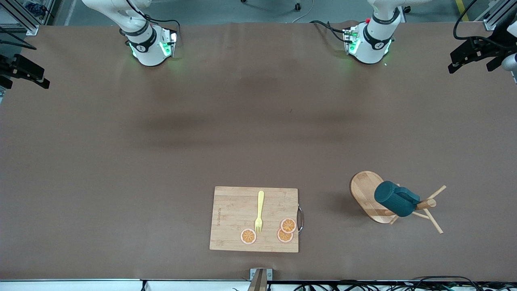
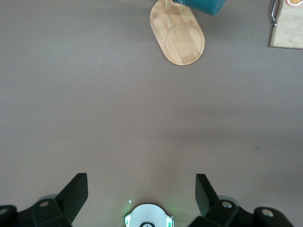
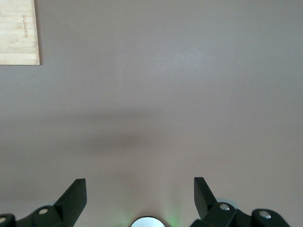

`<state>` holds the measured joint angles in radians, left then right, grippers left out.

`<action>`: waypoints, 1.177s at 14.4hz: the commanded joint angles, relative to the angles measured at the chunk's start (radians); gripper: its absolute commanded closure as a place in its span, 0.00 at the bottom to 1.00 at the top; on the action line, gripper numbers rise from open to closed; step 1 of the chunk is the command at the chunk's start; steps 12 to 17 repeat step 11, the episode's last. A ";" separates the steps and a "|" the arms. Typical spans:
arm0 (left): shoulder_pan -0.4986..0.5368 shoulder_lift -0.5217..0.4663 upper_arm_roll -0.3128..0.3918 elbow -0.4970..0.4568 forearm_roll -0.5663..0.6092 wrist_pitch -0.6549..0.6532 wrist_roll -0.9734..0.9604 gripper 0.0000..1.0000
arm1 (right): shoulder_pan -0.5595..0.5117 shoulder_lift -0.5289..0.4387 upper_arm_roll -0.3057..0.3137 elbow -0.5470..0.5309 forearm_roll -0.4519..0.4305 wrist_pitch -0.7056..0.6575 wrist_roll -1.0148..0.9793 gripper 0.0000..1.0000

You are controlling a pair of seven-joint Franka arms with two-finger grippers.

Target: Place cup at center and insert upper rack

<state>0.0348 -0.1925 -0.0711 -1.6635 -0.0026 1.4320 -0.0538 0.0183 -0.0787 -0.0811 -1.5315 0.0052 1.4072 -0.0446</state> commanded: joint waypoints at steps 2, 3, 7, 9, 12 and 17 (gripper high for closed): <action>-0.009 -0.001 -0.015 -0.013 -0.014 0.022 0.016 0.00 | 0.003 -0.010 0.000 -0.010 0.015 0.009 0.005 0.00; -0.010 0.001 -0.018 -0.013 -0.014 0.034 0.011 0.00 | 0.002 -0.010 -0.002 -0.012 0.016 0.007 0.005 0.00; -0.009 0.016 -0.045 -0.006 -0.005 0.070 0.005 0.00 | 0.005 -0.010 0.000 -0.012 0.018 0.009 0.005 0.00; -0.009 0.024 -0.045 0.010 -0.005 0.062 0.003 0.00 | 0.020 -0.012 0.000 -0.012 0.019 0.010 0.005 0.00; -0.009 0.034 -0.045 0.037 -0.007 0.044 0.002 0.00 | 0.020 -0.010 -0.002 -0.010 0.019 0.012 0.005 0.00; -0.009 0.034 -0.045 0.037 -0.007 0.044 0.002 0.00 | 0.020 -0.010 -0.002 -0.010 0.019 0.012 0.005 0.00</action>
